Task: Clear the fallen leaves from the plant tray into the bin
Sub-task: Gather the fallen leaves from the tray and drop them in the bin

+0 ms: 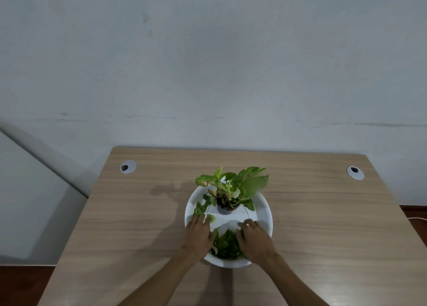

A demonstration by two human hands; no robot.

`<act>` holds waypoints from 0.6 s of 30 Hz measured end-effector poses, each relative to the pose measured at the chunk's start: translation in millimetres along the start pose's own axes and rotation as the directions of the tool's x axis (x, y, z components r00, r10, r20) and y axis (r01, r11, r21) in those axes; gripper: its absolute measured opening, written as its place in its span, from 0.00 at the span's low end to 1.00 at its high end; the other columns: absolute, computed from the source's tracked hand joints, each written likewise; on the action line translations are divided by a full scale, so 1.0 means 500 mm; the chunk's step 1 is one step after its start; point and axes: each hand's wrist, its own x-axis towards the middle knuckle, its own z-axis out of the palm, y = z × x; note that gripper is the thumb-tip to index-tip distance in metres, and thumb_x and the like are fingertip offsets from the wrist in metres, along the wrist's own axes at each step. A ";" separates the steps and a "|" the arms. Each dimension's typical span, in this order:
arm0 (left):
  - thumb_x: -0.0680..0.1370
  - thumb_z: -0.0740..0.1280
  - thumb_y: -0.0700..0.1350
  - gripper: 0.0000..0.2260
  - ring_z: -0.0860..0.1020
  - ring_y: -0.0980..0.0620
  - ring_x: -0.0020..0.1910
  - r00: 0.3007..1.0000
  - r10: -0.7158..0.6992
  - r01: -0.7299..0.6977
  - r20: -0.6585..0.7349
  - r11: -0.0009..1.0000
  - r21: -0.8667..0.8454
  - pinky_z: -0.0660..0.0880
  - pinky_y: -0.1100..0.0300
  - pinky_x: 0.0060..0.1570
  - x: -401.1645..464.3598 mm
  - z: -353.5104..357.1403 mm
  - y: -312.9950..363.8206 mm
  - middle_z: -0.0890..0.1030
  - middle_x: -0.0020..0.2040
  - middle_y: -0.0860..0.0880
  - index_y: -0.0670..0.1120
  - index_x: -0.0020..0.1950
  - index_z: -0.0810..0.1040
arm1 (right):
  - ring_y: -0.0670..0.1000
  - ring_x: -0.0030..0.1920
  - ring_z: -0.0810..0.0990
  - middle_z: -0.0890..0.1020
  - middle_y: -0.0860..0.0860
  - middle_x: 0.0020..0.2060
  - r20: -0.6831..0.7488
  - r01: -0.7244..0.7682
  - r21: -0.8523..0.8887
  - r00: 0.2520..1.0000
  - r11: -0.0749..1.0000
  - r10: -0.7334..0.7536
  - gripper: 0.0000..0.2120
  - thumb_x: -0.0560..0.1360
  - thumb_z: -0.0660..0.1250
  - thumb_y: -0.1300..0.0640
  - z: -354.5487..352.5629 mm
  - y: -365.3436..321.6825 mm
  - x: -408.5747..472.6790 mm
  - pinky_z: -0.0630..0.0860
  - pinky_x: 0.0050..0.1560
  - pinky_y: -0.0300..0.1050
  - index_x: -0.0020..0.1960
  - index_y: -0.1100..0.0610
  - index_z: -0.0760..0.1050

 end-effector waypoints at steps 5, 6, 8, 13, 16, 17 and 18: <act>0.80 0.57 0.51 0.29 0.53 0.44 0.78 0.998 0.053 -0.054 0.022 0.996 0.067 0.52 0.52 0.77 0.058 -0.015 -0.035 0.57 0.78 0.42 0.41 0.77 0.54 | 0.55 0.75 0.59 0.61 0.55 0.76 0.074 -0.105 0.004 0.992 0.994 0.104 0.25 0.81 0.54 0.50 -0.020 0.015 0.067 0.61 0.73 0.50 0.75 0.58 0.59; 0.80 0.56 0.51 0.29 0.52 0.43 0.78 0.997 0.061 -0.066 0.053 0.993 0.101 0.51 0.51 0.77 0.065 -0.008 -0.038 0.56 0.78 0.41 0.40 0.78 0.53 | 0.55 0.76 0.56 0.58 0.56 0.77 0.106 -0.110 -0.007 0.988 0.994 0.110 0.27 0.81 0.54 0.50 -0.015 0.019 0.076 0.57 0.75 0.49 0.76 0.59 0.56; 0.81 0.54 0.51 0.30 0.50 0.43 0.78 0.991 0.046 -0.062 0.128 0.991 0.120 0.50 0.50 0.77 0.068 0.007 -0.036 0.53 0.79 0.40 0.40 0.78 0.50 | 0.55 0.78 0.50 0.53 0.57 0.78 0.166 -0.115 -0.024 0.979 0.993 0.118 0.29 0.81 0.53 0.49 -0.005 0.023 0.085 0.50 0.78 0.50 0.78 0.60 0.51; 0.81 0.52 0.52 0.26 0.52 0.42 0.78 0.986 0.005 -0.003 0.166 1.000 -0.012 0.51 0.49 0.77 0.030 0.011 -0.007 0.53 0.79 0.41 0.41 0.77 0.56 | 0.57 0.76 0.56 0.56 0.58 0.77 0.160 -0.094 0.042 0.983 0.995 0.086 0.26 0.81 0.54 0.50 0.019 0.017 0.048 0.57 0.75 0.49 0.75 0.61 0.57; 0.81 0.53 0.51 0.24 0.59 0.46 0.76 0.993 0.000 0.014 0.117 0.993 -0.119 0.57 0.53 0.74 -0.011 0.009 0.006 0.61 0.77 0.44 0.42 0.76 0.59 | 0.56 0.74 0.60 0.62 0.56 0.74 0.137 -0.052 0.039 0.990 0.998 0.046 0.22 0.80 0.53 0.48 0.044 0.014 0.002 0.58 0.75 0.51 0.71 0.57 0.63; 0.81 0.54 0.51 0.24 0.60 0.46 0.75 0.993 0.011 0.001 0.115 0.994 -0.107 0.58 0.53 0.74 -0.024 0.015 0.009 0.62 0.76 0.45 0.43 0.75 0.60 | 0.55 0.74 0.60 0.63 0.55 0.74 0.137 -0.032 0.031 0.990 0.999 0.028 0.22 0.80 0.53 0.47 0.053 0.010 -0.014 0.57 0.75 0.52 0.70 0.56 0.64; 0.81 0.54 0.51 0.24 0.60 0.47 0.75 0.993 0.022 -0.012 0.116 0.996 -0.086 0.59 0.54 0.73 -0.036 0.022 0.013 0.63 0.75 0.45 0.43 0.75 0.60 | 0.55 0.74 0.60 0.63 0.54 0.74 0.137 -0.015 0.023 0.990 1.000 0.012 0.22 0.80 0.53 0.47 0.060 0.005 -0.029 0.56 0.76 0.52 0.71 0.56 0.64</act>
